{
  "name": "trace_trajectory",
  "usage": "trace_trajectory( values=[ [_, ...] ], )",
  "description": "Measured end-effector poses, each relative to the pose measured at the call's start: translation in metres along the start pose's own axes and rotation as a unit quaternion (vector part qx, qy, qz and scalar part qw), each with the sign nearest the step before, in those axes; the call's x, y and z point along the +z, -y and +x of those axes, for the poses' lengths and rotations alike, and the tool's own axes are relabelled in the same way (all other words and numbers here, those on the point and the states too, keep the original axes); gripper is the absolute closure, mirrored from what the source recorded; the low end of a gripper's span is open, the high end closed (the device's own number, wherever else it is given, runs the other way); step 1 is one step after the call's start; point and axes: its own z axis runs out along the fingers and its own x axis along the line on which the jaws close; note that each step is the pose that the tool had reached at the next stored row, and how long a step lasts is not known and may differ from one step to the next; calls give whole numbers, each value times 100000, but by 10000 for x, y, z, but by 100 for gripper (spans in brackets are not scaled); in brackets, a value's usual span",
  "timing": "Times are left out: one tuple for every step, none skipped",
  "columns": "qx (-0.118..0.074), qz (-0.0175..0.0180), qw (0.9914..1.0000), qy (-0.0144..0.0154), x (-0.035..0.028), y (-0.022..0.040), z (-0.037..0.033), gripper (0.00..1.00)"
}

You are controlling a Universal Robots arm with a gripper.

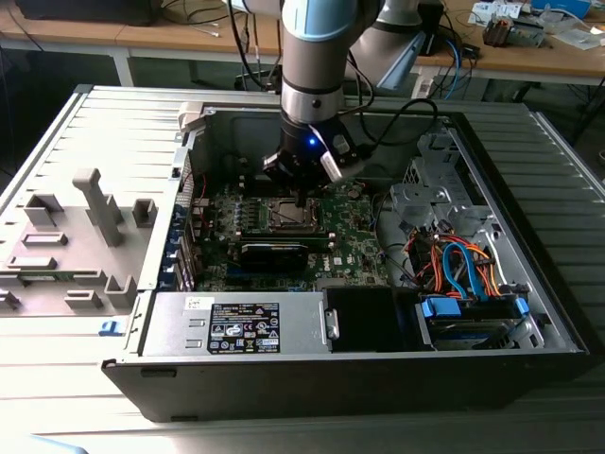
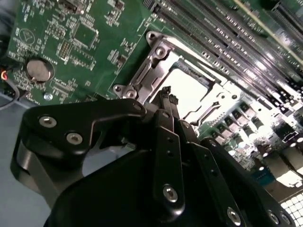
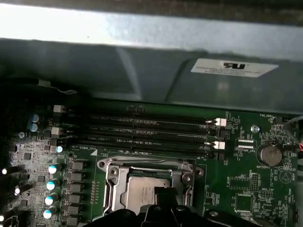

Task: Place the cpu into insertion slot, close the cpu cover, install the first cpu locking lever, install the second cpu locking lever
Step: 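Install the first cpu locking lever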

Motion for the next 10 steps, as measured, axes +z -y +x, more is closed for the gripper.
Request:
trace_trajectory(
  values=[
    [5,9,100000,-6,-20,4,1,89],
    [0,1,100000,1,-42,6,0,89],
    [1,-1,100000,3,-76,5,0,89],
    [0,-1,100000,5,-109,4,0,89],
    [3,3,100000,2,-155,2,0,89],
    [3,5,100000,1,-201,1,0,89],
    [2,-5,100000,7,-233,0,0,89],
    [-2,-3,100000,5,-292,-2,-1,89],
    [0,4,100000,6,-326,-3,-1,89],
    [1,1,100000,5,-348,-4,-1,89]
  ],
)
